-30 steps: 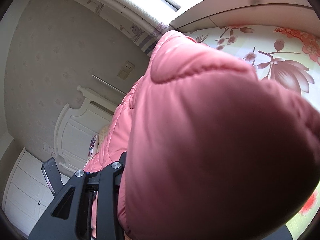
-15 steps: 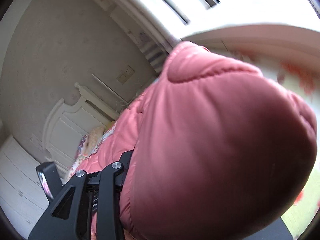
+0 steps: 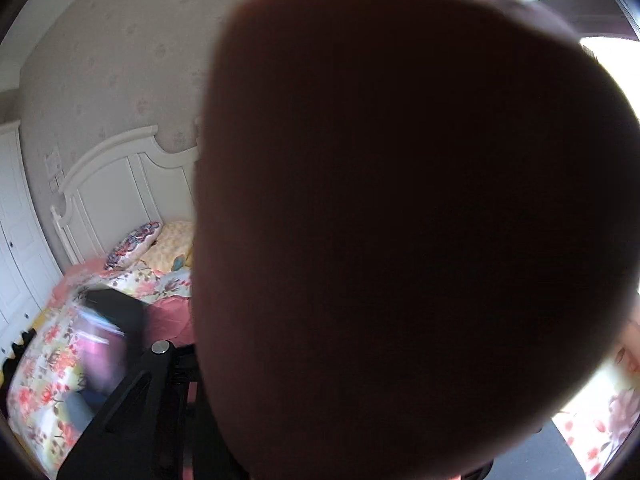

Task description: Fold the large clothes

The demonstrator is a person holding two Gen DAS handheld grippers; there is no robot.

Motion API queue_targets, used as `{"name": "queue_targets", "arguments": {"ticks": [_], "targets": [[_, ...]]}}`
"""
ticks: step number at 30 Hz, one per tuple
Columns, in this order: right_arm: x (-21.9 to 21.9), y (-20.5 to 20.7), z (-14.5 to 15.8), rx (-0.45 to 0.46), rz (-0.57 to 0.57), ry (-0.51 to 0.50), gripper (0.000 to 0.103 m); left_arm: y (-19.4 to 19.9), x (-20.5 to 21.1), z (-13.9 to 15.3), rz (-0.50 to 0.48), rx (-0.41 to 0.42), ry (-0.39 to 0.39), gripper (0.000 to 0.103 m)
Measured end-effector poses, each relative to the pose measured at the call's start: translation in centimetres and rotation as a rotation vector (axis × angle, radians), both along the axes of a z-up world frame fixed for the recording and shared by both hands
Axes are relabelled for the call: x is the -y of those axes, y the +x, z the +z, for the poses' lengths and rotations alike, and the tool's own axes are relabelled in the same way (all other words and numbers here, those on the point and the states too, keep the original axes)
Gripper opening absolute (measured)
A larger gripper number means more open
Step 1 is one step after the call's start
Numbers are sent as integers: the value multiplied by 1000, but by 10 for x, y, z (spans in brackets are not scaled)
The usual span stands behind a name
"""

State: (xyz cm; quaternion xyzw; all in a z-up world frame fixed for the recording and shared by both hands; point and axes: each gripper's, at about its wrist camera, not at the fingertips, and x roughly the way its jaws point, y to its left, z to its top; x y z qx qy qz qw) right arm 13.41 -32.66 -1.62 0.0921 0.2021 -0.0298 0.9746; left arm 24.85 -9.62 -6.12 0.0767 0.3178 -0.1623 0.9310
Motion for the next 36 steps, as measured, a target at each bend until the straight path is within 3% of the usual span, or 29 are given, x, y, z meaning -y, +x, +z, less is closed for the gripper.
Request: {"name": "queue_targets", "arguments": {"ticks": [1, 3, 5, 6, 10, 13, 17, 22, 25, 28, 31, 33, 36], "targets": [[-4, 0, 1, -2, 2, -16, 37, -3, -22, 14, 38, 48, -28, 99], [-13, 1, 2, -3, 2, -58, 37, 3, -75, 30, 183, 116, -46, 101], [-22, 2, 2, -7, 9, -88, 37, 23, -117, 23, 295, 74, -70, 101], [-26, 3, 2, -9, 16, -95, 37, 39, -140, 9, 317, -4, -107, 99], [-31, 9, 4, -16, 14, -86, 37, 53, -145, -35, 253, -151, -113, 95], [-37, 8, 7, -24, 7, -79, 37, 46, -118, -60, 183, -166, -58, 95], [-56, 18, 12, -38, 15, -96, 37, 44, -120, -64, 165, -165, -70, 95], [-97, 27, 11, -27, 36, -188, 37, 52, -133, -69, 150, -222, -167, 95], [-144, 31, -1, -8, 85, -315, 38, 55, -143, -71, 119, -257, -260, 98], [-203, 36, -39, -34, 201, -523, 41, 58, -164, -73, 97, -287, -420, 99], [-233, 41, -82, -96, 296, -687, 46, 58, -189, -75, 133, -315, -542, 97], [-236, 38, -89, -82, 297, -727, 46, 56, -205, -77, 177, -317, -573, 97], [-229, 31, -85, -86, 312, -699, 46, 48, -231, -73, 227, -290, -663, 97]]}}
